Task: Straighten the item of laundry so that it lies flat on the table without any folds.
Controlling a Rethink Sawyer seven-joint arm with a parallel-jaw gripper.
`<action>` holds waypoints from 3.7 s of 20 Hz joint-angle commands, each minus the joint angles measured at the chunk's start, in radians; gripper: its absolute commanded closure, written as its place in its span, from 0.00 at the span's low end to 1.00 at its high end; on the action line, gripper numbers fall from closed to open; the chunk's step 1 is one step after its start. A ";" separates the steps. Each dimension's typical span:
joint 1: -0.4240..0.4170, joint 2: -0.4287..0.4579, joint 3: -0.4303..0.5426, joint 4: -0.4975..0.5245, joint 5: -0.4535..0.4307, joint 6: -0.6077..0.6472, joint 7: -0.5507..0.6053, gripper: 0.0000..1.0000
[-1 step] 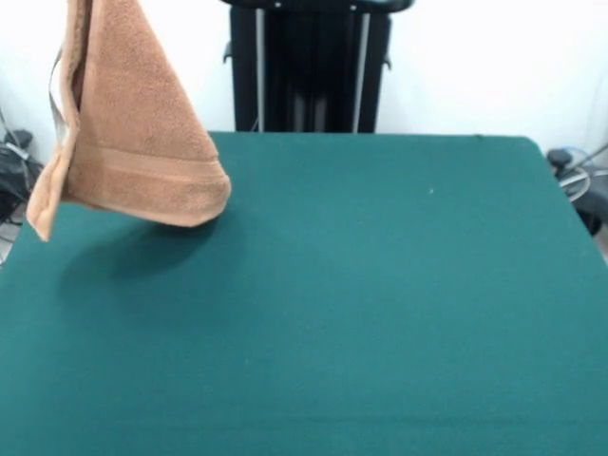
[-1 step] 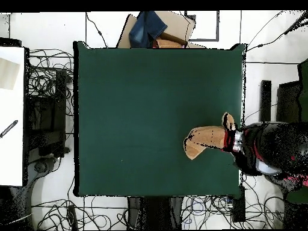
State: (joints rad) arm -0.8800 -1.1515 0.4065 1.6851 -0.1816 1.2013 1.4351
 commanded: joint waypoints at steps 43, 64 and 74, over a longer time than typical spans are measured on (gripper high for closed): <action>-0.154 -0.299 0.059 0.016 0.043 0.499 -0.436 1.00; -0.143 -0.130 0.041 0.333 0.035 -0.085 -0.444 1.00; -0.171 -0.141 0.057 0.393 0.047 -0.150 -0.451 1.00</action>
State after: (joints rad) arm -1.0543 -1.3173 0.4317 1.9241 -0.1677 1.0743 1.1749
